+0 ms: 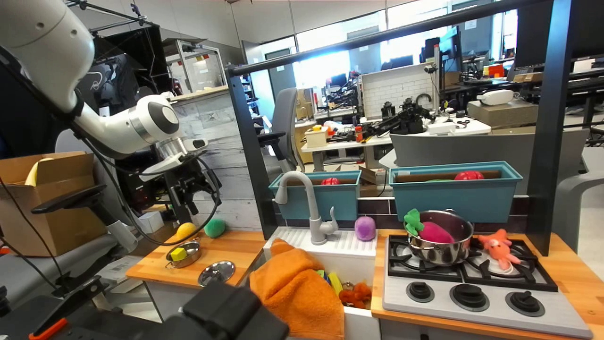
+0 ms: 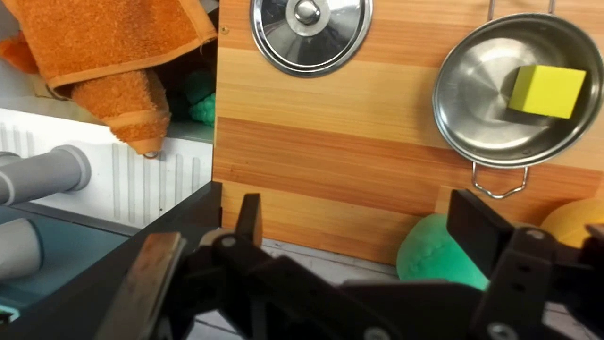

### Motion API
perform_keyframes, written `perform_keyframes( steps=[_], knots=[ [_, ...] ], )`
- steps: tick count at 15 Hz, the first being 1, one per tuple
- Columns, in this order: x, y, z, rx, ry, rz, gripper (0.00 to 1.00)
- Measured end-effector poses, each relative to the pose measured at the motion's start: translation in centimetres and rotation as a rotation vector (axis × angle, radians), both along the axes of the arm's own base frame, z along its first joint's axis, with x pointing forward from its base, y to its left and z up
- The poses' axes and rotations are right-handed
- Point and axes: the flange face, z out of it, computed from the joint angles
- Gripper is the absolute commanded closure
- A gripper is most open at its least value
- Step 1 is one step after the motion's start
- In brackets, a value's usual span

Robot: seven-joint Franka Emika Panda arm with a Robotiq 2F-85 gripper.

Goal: Pick up the green toy from the countertop and put it in the sink.

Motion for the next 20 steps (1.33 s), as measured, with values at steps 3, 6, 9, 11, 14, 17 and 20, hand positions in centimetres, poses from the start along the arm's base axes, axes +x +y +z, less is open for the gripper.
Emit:
perform_keyframes(
  steps=[3,6,9,11,14,17,20],
  knots=[
    [0.0,0.7,-2.7,0.02,0.036,0.048,0.0],
    [0.3,1.6,-4.4,0.051,0.052,0.121,0.0],
    [0.9,2.8,-5.1,0.094,0.041,0.209,0.0],
    [1.2,3.3,-5.5,0.121,0.043,0.257,0.0],
    [1.6,3.5,-5.6,0.168,0.06,0.307,0.0],
    [1.9,3.4,-5.3,0.203,0.093,0.33,0.0],
    [2.0,3.3,-5.0,0.212,0.133,0.326,0.0]
  ],
)
